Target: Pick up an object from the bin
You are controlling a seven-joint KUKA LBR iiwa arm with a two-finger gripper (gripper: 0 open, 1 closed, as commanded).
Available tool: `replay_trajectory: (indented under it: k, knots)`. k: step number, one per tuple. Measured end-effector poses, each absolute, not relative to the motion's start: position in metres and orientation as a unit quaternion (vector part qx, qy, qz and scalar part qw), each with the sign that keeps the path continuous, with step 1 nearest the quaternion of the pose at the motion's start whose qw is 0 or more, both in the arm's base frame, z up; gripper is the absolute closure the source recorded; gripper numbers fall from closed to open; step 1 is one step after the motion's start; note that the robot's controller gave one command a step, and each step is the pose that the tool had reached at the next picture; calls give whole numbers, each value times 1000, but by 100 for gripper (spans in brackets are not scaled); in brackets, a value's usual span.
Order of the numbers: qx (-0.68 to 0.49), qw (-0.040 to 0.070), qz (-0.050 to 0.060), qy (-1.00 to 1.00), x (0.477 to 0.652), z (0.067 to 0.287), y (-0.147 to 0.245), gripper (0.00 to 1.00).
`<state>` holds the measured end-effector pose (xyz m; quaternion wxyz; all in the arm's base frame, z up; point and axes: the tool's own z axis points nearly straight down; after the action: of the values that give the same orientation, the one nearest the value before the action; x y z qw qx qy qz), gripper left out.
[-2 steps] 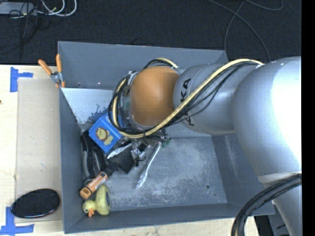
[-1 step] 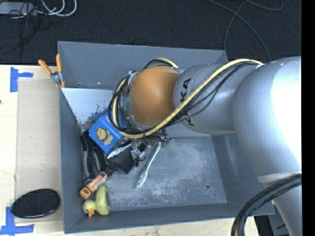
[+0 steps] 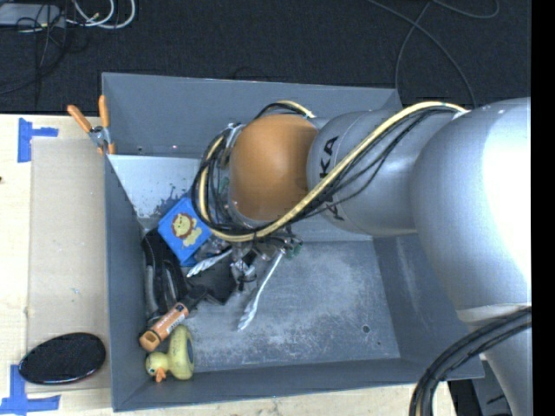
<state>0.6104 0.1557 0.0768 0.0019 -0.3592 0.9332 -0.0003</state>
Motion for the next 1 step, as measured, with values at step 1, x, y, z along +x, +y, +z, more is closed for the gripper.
replay_trajectory:
  k: [1]
  knots:
    - [-358,1,0,934,610,80,155,100]
